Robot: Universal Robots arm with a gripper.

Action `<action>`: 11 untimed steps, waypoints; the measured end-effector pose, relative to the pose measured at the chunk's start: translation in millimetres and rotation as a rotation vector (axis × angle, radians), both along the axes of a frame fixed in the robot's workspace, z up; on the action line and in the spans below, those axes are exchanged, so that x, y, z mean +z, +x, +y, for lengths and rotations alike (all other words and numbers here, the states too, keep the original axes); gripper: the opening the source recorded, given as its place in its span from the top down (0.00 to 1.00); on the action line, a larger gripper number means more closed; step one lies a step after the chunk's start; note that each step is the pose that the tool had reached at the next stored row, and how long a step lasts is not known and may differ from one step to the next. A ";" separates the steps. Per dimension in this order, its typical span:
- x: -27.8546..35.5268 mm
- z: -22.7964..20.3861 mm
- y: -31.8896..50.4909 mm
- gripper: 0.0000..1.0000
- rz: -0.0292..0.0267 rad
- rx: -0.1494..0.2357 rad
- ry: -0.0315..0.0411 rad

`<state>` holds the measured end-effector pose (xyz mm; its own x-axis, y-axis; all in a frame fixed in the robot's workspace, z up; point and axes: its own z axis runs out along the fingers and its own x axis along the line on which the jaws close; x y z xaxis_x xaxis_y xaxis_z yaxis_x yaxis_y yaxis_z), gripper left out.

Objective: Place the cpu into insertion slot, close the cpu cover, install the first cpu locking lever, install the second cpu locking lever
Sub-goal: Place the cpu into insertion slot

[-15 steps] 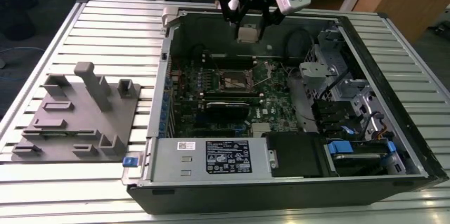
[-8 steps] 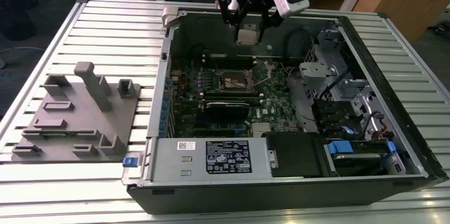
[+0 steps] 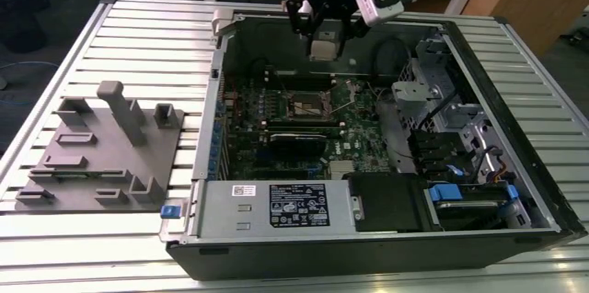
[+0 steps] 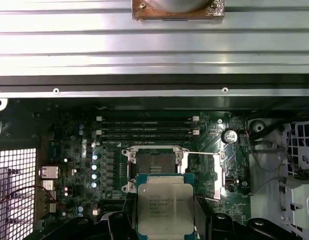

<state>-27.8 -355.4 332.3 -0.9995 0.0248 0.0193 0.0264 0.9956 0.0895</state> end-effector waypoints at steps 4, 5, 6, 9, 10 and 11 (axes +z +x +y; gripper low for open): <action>-6.4 0.0 0.0 0.46 0.0001 0.000 -0.0001; -6.7 0.0 0.0 0.46 0.0001 0.000 -0.0002; -6.7 0.0 0.0 0.46 0.0001 0.000 -0.0003; -7.6 0.0 0.0 0.46 -0.0001 0.000 0.0002; -8.8 0.0 0.0 0.46 0.0000 0.000 0.0001; -10.4 0.0 0.0 0.46 0.0000 0.000 -0.0001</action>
